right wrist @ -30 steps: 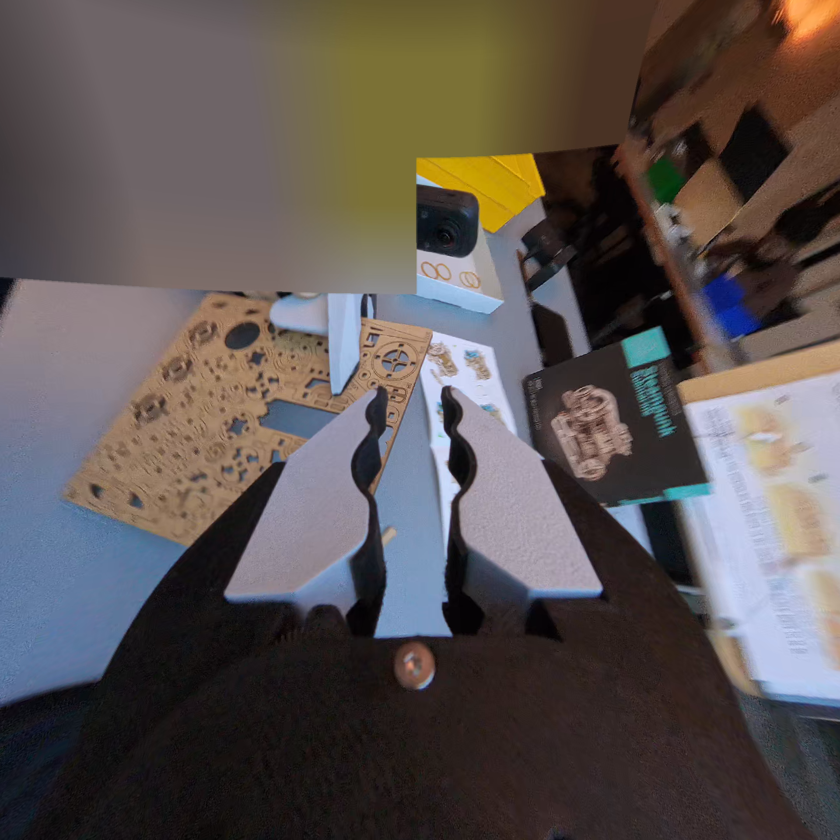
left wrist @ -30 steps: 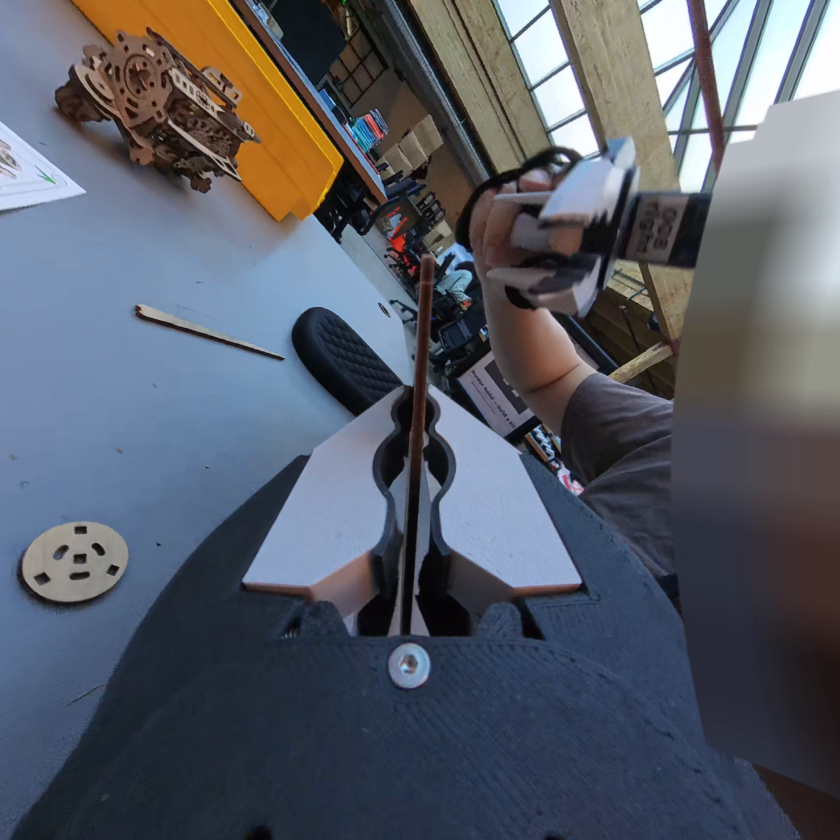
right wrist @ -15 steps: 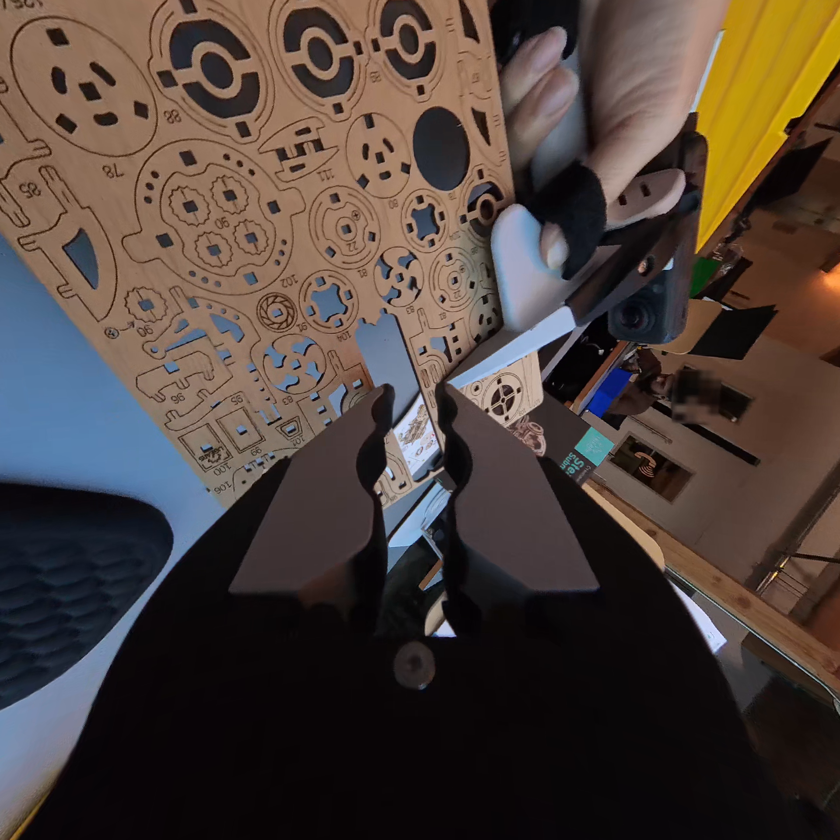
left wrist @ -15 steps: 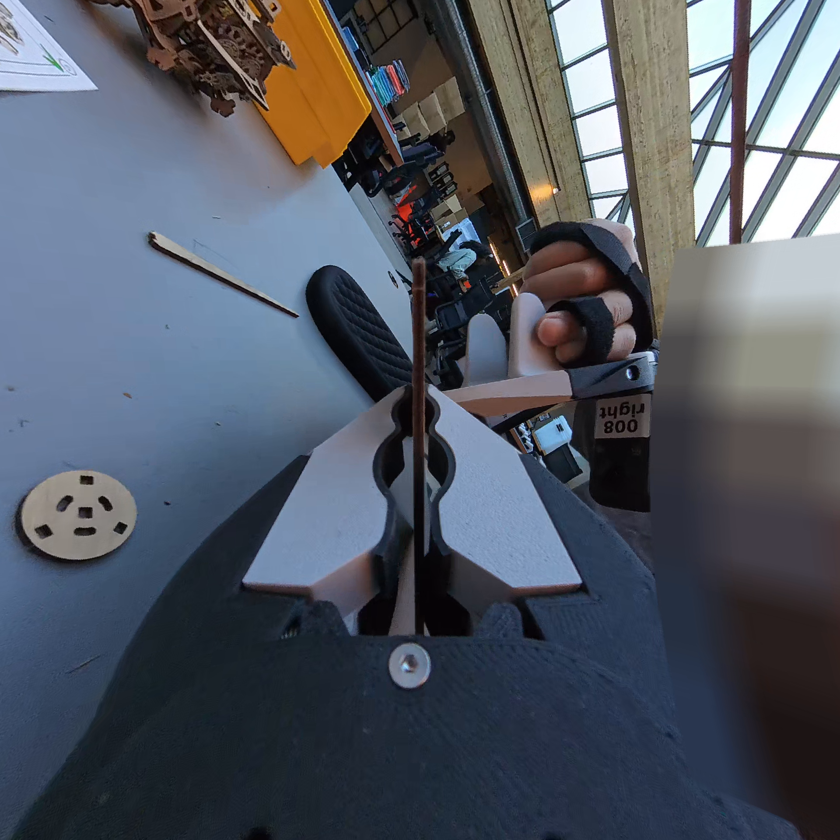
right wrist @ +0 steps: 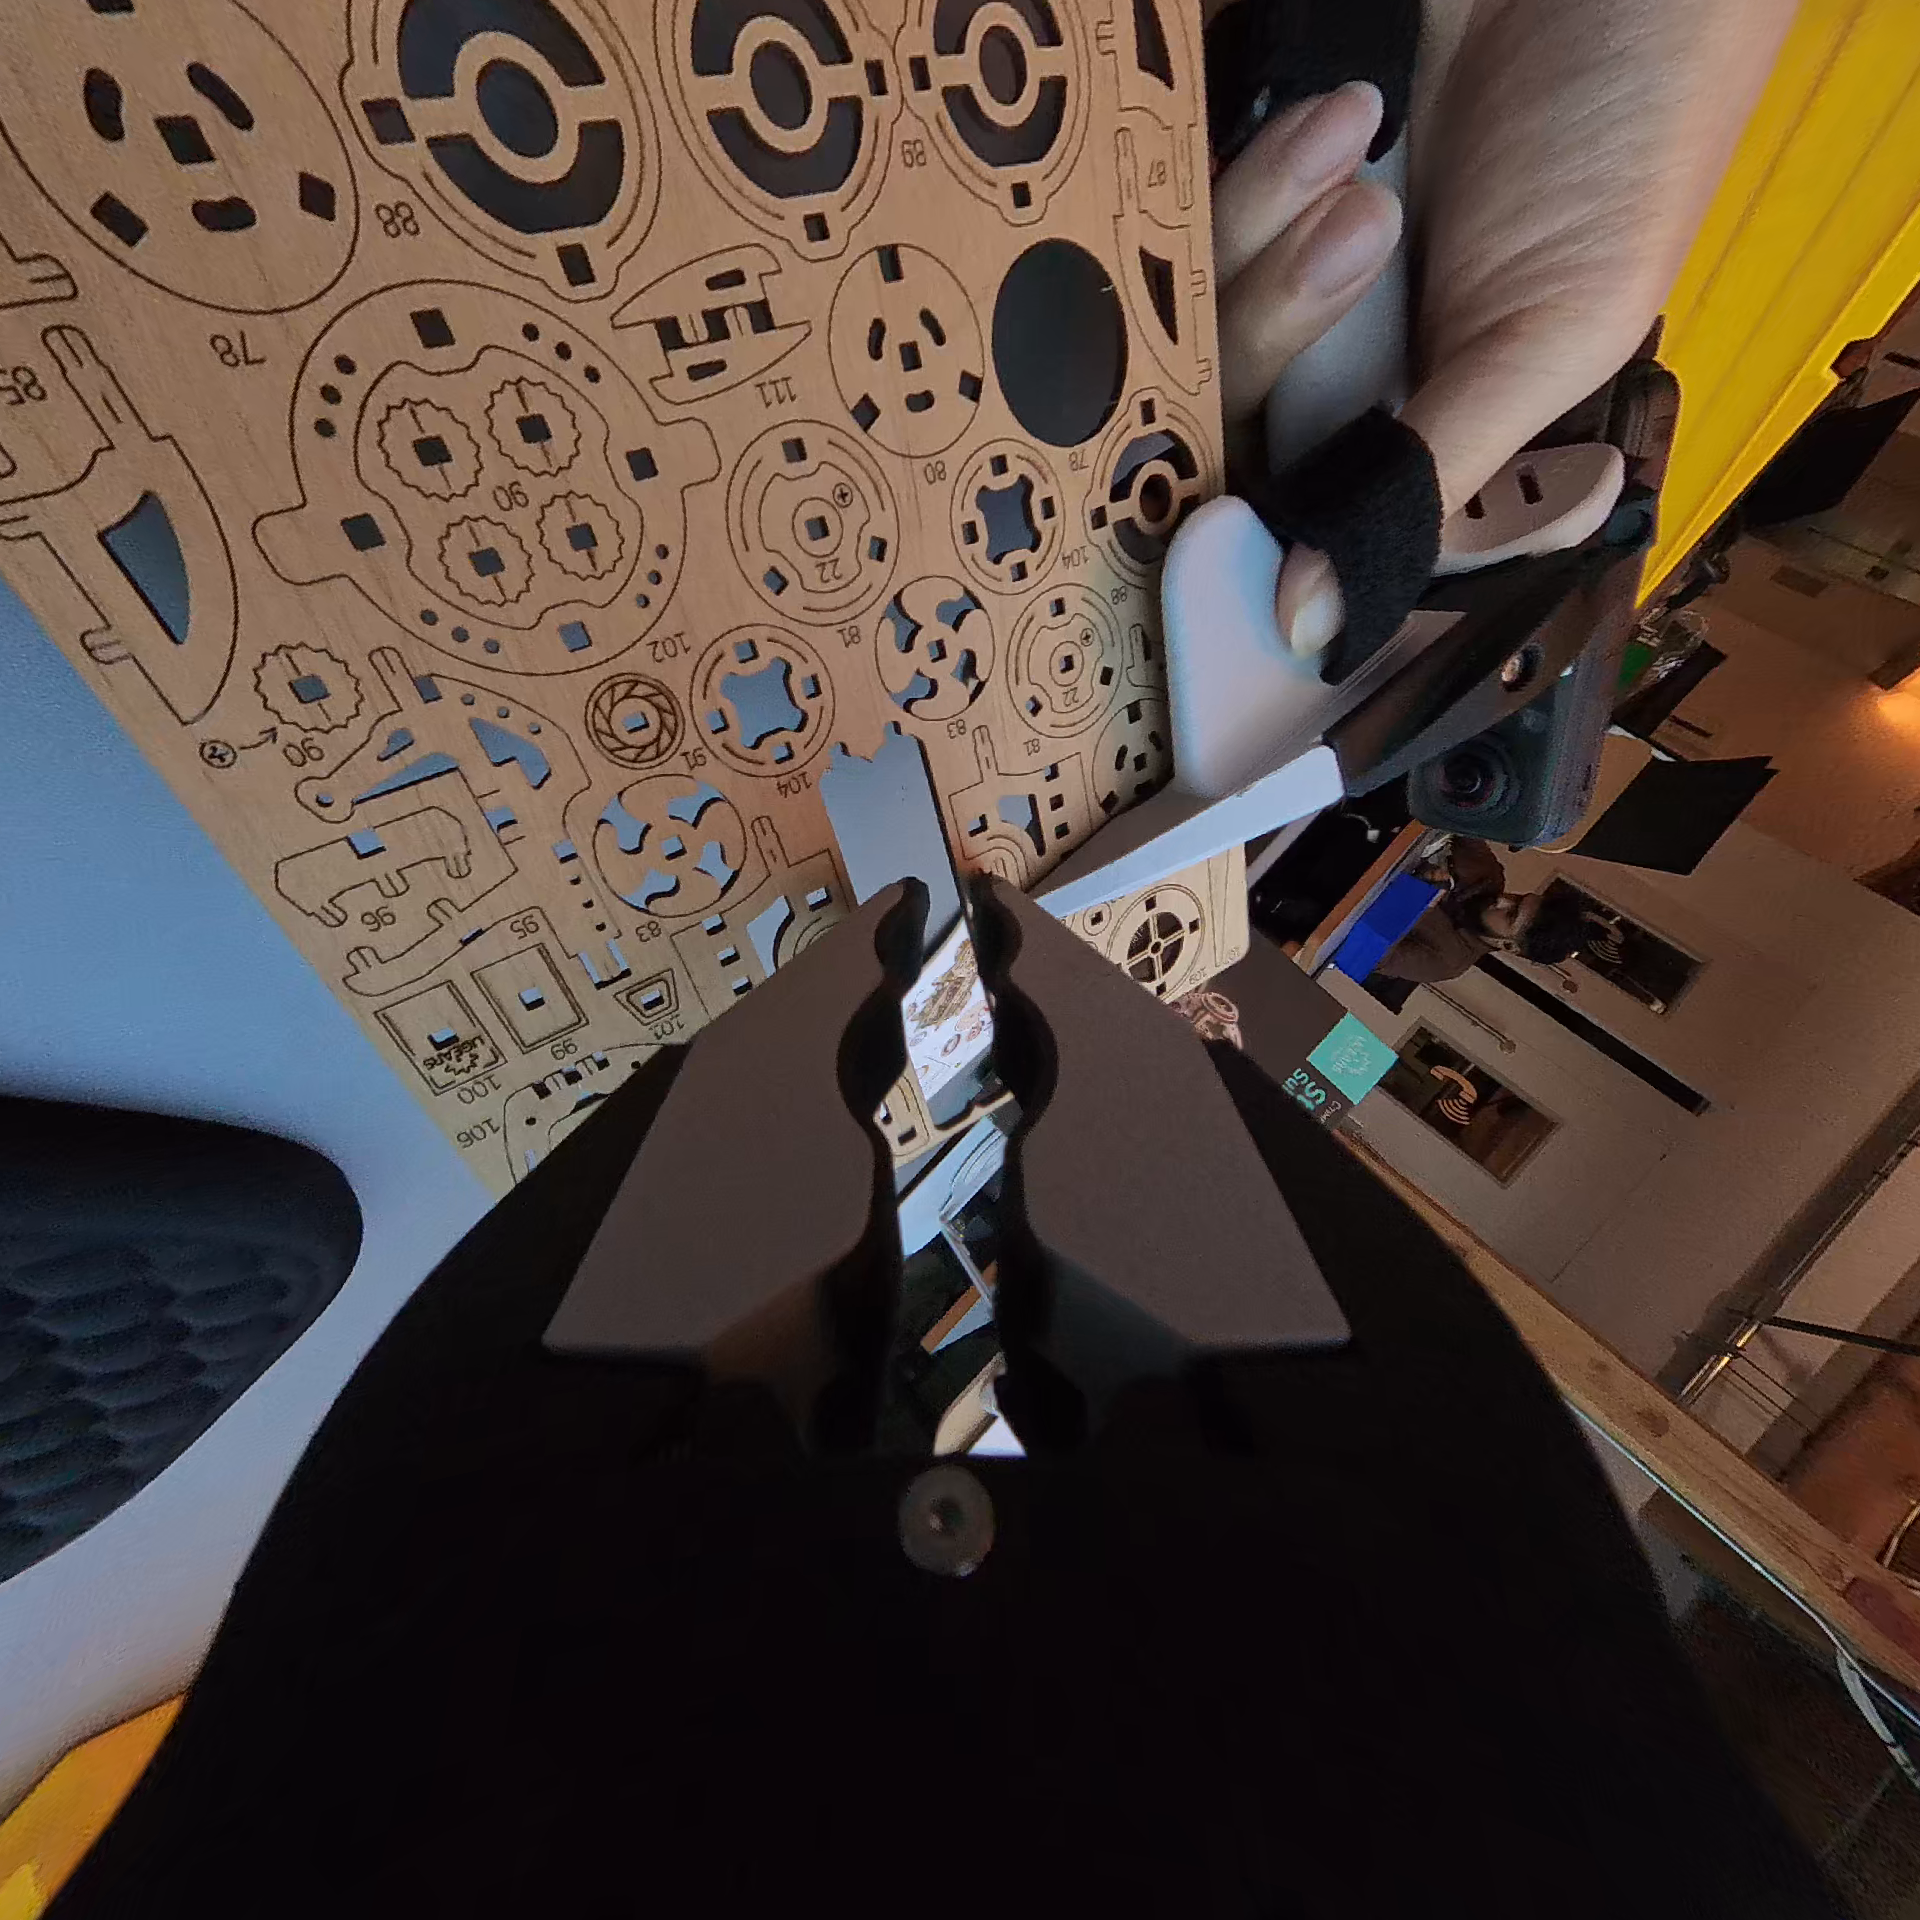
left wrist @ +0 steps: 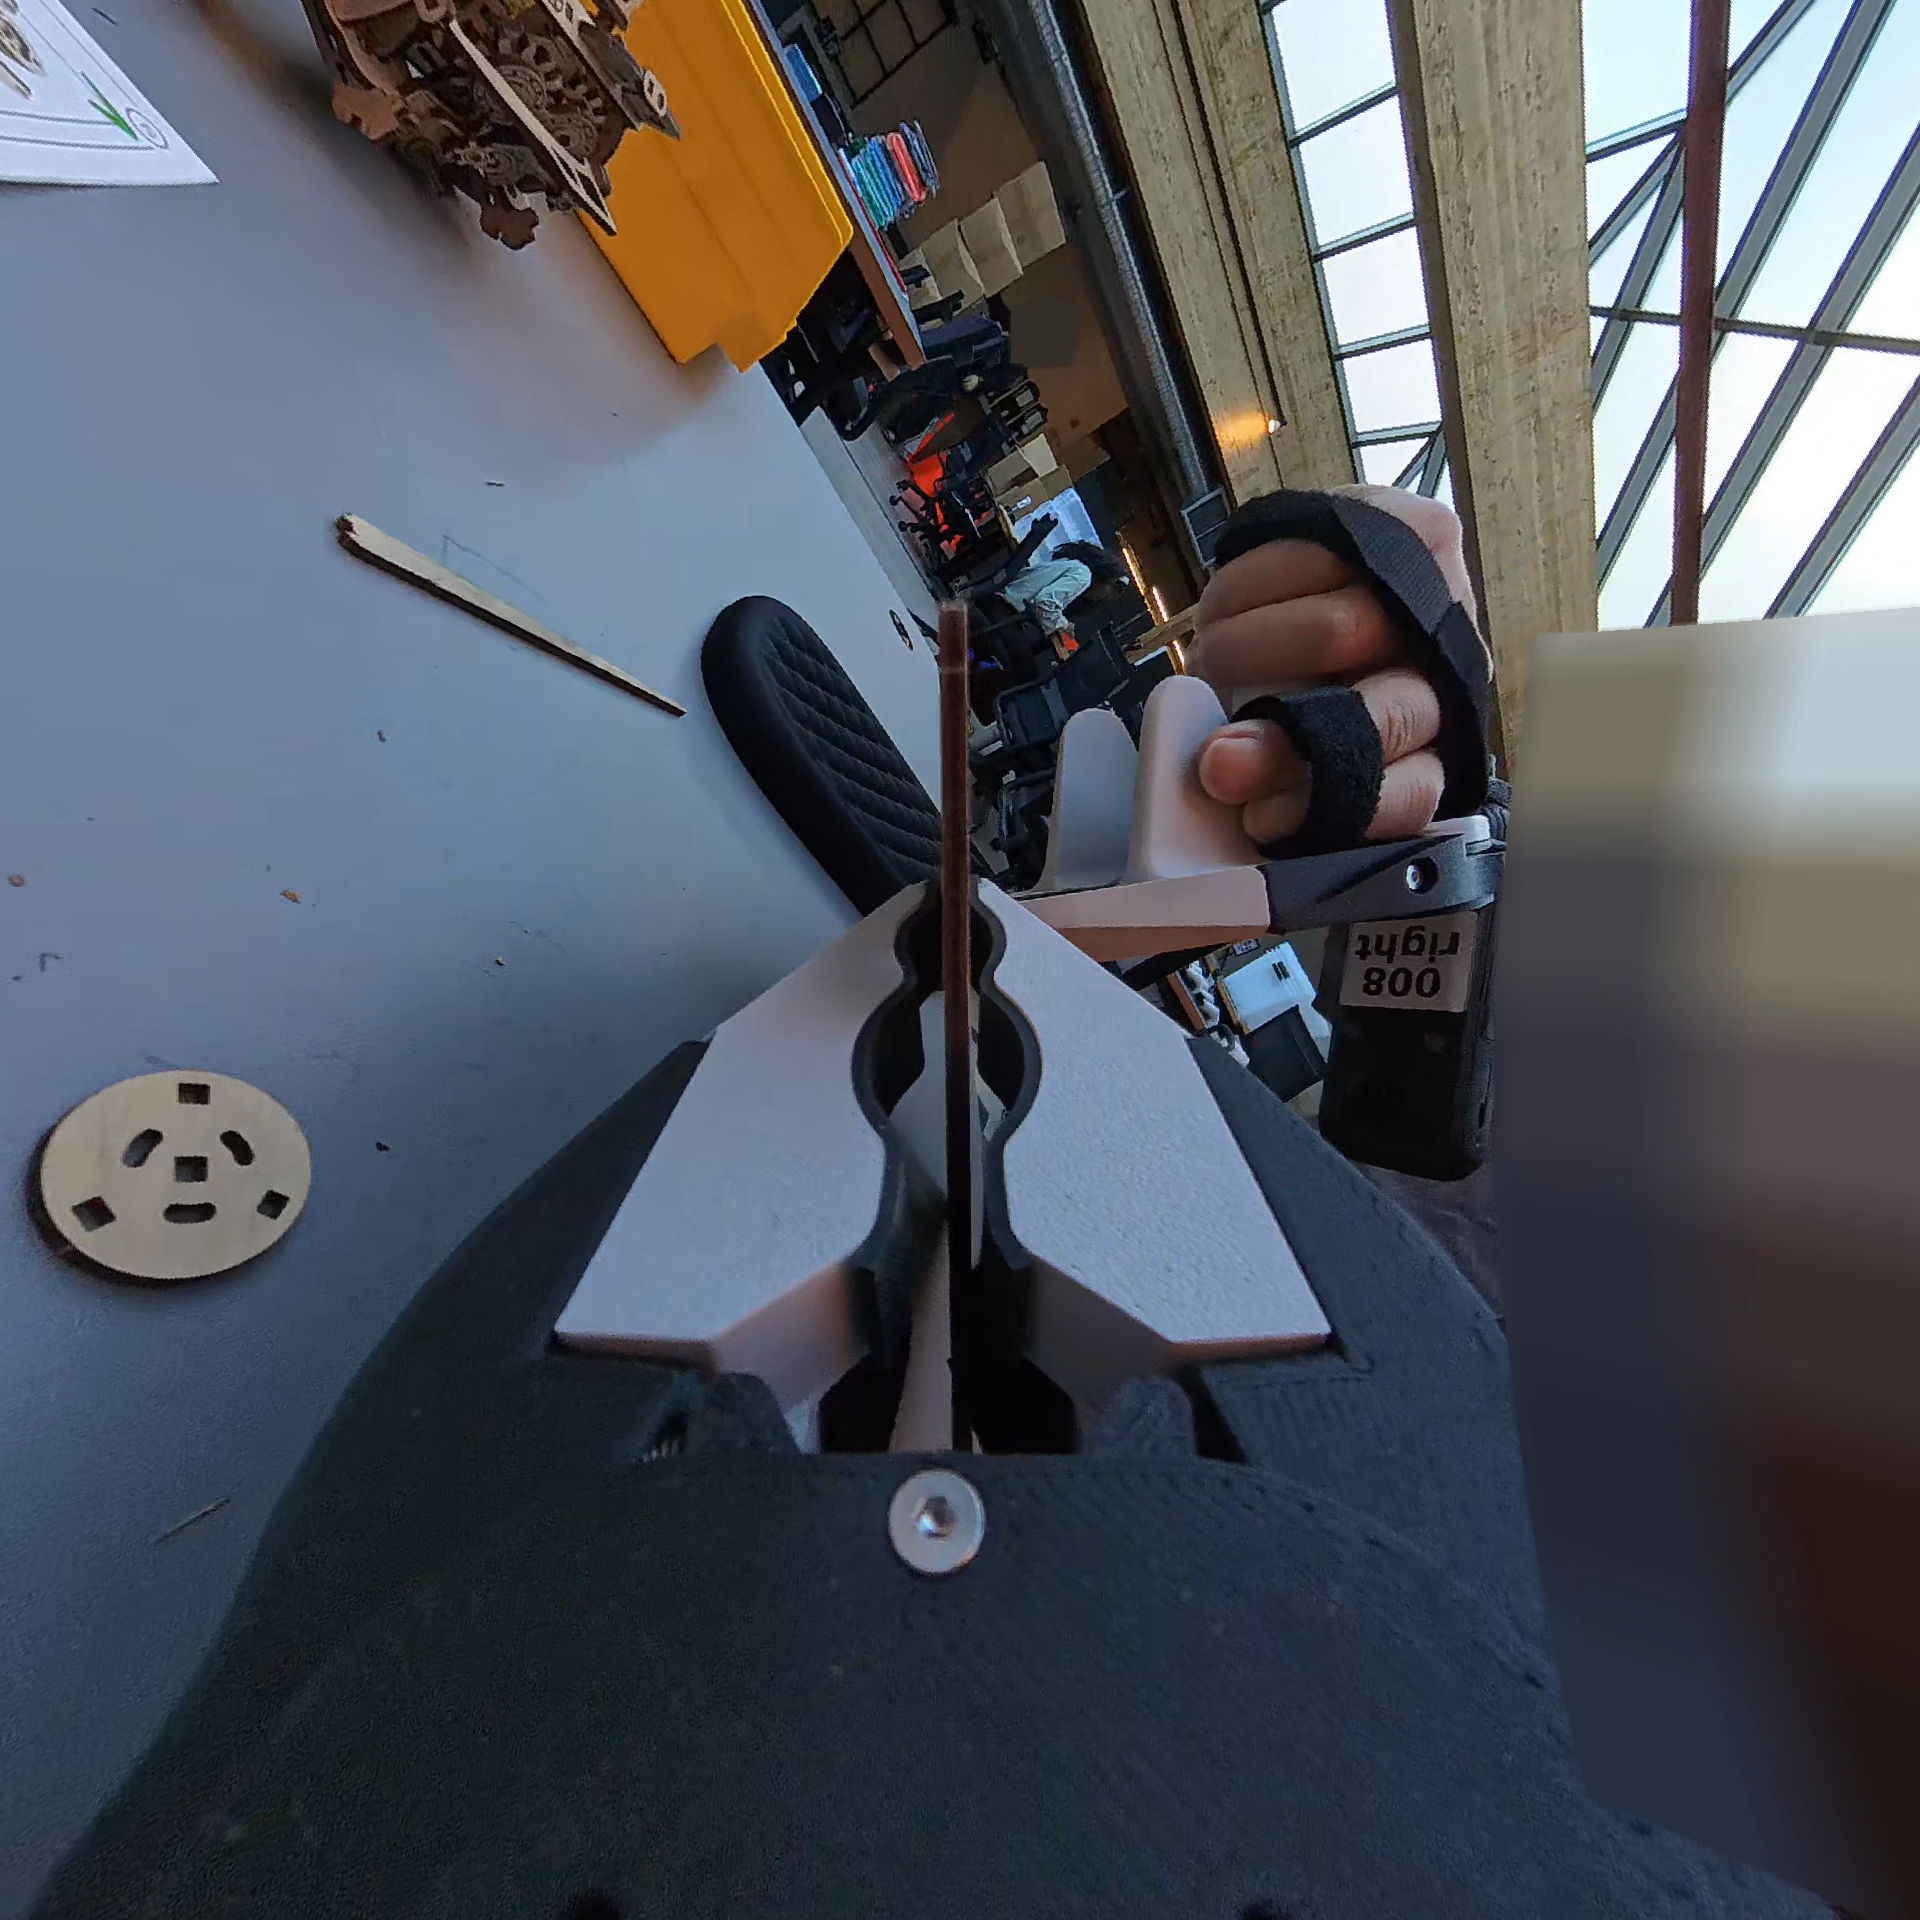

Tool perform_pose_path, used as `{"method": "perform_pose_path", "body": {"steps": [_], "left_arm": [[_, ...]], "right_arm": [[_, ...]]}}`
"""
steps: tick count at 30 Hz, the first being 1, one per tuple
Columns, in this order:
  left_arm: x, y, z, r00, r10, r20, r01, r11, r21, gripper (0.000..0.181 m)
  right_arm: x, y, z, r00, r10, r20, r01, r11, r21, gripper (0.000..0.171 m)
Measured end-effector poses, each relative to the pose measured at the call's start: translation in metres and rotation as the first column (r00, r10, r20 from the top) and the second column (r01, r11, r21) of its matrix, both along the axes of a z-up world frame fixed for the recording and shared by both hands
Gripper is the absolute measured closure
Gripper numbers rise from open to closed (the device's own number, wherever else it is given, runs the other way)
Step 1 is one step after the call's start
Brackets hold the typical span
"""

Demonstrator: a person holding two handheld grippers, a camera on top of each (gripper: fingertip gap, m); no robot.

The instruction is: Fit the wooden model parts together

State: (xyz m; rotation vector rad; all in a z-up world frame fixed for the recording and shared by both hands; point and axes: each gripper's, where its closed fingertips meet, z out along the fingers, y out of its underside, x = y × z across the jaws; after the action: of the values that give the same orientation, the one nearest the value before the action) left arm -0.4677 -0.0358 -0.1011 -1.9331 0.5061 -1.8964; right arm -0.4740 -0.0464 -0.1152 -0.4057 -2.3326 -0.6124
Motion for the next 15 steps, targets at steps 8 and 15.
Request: {"method": "perform_pose_path", "body": {"steps": [8, 15], "left_arm": [[0.0029, -0.0085, 0.0066, 0.999, -0.041, 0.036, 0.041, 0.999, 0.008, 0.180], [0.0064, -0.0094, 0.0031, 0.998, -0.035, 0.044, 0.036, 0.999, -0.028, 0.180]], "right_arm": [[0.0001, -0.0076, 0.0080, 0.999, 0.043, 0.004, -0.043, 0.999, 0.002, 0.169], [0.0036, -0.0075, 0.0042, 1.000, 0.007, 0.013, -0.007, 1.000, -0.008, 0.169]]}}
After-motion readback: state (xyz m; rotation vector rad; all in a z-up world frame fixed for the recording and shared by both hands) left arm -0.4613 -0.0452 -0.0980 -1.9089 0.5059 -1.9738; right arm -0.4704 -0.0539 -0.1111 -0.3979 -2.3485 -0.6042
